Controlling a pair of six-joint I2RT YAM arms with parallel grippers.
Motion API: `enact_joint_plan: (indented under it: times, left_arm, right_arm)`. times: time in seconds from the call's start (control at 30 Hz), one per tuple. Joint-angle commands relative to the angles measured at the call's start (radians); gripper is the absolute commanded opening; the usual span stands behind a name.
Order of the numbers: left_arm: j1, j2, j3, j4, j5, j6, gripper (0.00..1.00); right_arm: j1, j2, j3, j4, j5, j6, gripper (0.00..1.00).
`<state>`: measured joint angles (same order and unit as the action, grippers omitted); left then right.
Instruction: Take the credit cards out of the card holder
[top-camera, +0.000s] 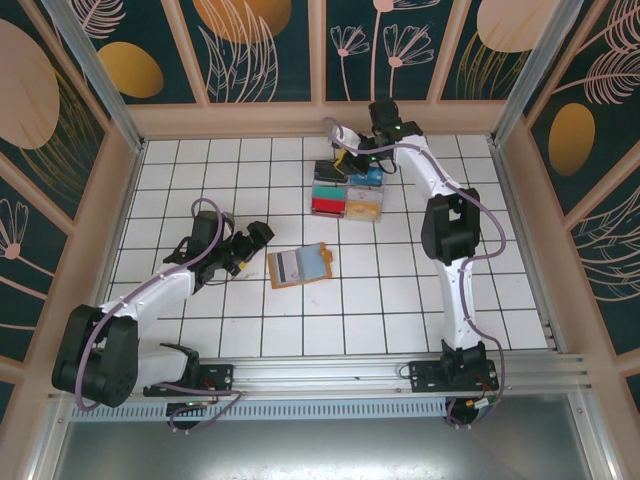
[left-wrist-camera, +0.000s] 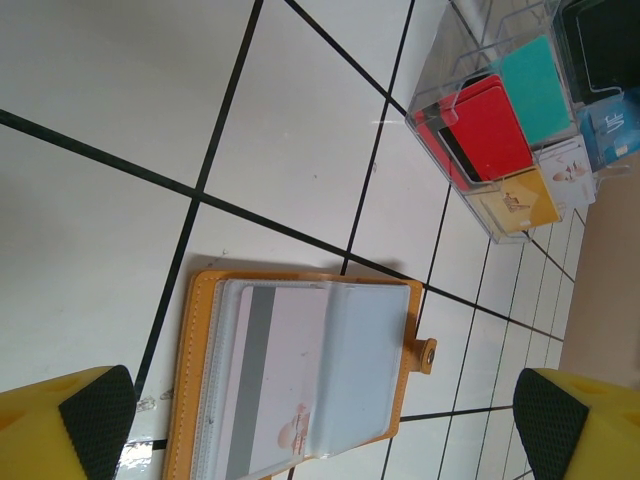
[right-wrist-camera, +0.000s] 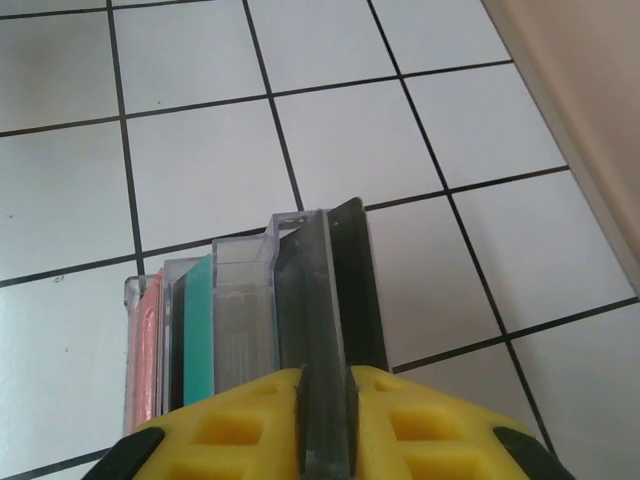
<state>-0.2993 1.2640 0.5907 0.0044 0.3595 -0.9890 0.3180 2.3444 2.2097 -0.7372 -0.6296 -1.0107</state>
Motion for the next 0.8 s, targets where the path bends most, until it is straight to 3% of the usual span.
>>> enact_joint_plan:
  times: [0.0, 0.17, 0.33, 0.6, 0.67, 0.77]
  left_arm:
    - [0.006, -0.013, -0.005, 0.013, 0.013, -0.002, 0.99]
    - [0.006, -0.035, -0.006, -0.001, 0.001, 0.002, 0.99]
    - [0.006, -0.067, -0.016, -0.024, -0.031, 0.012, 0.99]
    - [0.006, -0.121, -0.059, -0.047, -0.114, 0.043, 0.99]
    - [0.006, -0.129, -0.063, -0.050, -0.131, 0.048, 0.99]
    - [0.006, -0.138, -0.061, -0.063, -0.150, 0.054, 0.99]
  right_arm:
    - [0.006, 0.005, 0.048, 0.017, -0.023, 0.038, 0.22]
    - [0.006, -0.052, 0.055, 0.037, -0.068, 0.104, 0.29]
    - [0.005, -0.165, -0.015, 0.182, 0.035, 0.347, 0.32]
    - [0.060, -0.479, -0.416, 0.399, 0.282, 0.797, 0.33]
    - [0.113, -0.579, -0.565, 0.464, 0.420, 0.932, 0.37]
    - [0.203, -0.698, -0.727, 0.494, 0.523, 1.050, 0.38]
